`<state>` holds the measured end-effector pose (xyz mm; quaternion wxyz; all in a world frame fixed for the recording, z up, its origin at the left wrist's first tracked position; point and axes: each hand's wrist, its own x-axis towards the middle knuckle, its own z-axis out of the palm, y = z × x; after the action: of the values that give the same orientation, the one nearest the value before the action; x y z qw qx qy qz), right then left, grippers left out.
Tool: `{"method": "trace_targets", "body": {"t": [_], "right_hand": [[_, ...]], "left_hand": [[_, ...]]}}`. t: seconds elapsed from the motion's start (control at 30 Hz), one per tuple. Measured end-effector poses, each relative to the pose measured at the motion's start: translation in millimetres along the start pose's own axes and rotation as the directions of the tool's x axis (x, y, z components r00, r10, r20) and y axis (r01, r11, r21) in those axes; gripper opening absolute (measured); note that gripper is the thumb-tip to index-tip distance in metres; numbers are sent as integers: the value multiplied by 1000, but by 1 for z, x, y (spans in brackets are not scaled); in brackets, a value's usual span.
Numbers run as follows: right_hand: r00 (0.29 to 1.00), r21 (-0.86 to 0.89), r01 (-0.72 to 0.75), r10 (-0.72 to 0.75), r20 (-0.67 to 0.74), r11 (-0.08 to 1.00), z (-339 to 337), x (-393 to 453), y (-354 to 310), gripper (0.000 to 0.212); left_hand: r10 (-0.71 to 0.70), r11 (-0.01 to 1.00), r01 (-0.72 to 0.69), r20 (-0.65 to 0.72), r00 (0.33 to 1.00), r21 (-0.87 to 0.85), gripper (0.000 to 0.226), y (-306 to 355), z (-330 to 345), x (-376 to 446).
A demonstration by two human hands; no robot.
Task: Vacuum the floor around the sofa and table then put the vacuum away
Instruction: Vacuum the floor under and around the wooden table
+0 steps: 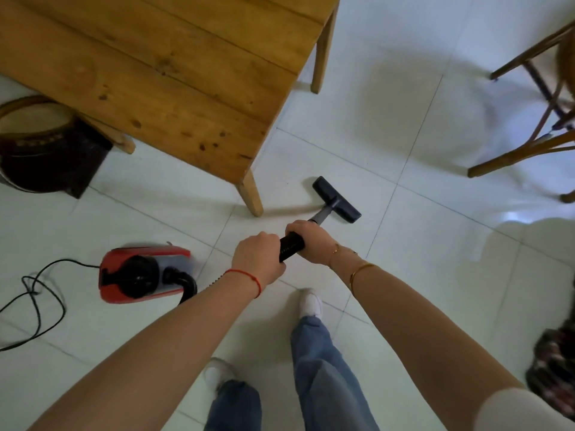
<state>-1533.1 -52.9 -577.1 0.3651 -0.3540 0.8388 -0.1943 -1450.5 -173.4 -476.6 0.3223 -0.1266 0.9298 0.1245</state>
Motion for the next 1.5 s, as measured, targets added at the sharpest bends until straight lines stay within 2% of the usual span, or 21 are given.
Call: {"method": "trace_targets", "body": {"t": [0.23, 0.43, 0.9, 1.1, 1.33, 1.5], "right_hand": [[999, -40, -32, 33, 33, 999, -83, 30, 63, 19], [999, -36, -33, 34, 28, 999, -106, 37, 73, 18], [989, -3, 48, -47, 141, 999, -29, 9, -31, 16], [985, -8, 51, -49, 164, 999, 8, 2, -77, 16], [976, -47, 80, -68, 207, 996, 30, -5, -86, 15], [965, -105, 128, -100, 243, 986, 18, -2, -69, 16]], "left_hand": [[-18, 997, 13, -66, 998, -71, 21, 58, -42, 72], [-7, 997, 1, -85, 996, -81, 20, 70, -60, 87], [-67, 996, 71, 77, 995, -55, 19, -11, -35, -8], [-88, 996, 90, 98, 991, -17, 20, -50, -24, -48], [-81, 994, 89, 108, 991, -71, 9, -60, -6, -67], [-85, 982, 100, 100, 991, -158, 7, -48, 4, -55]]}}
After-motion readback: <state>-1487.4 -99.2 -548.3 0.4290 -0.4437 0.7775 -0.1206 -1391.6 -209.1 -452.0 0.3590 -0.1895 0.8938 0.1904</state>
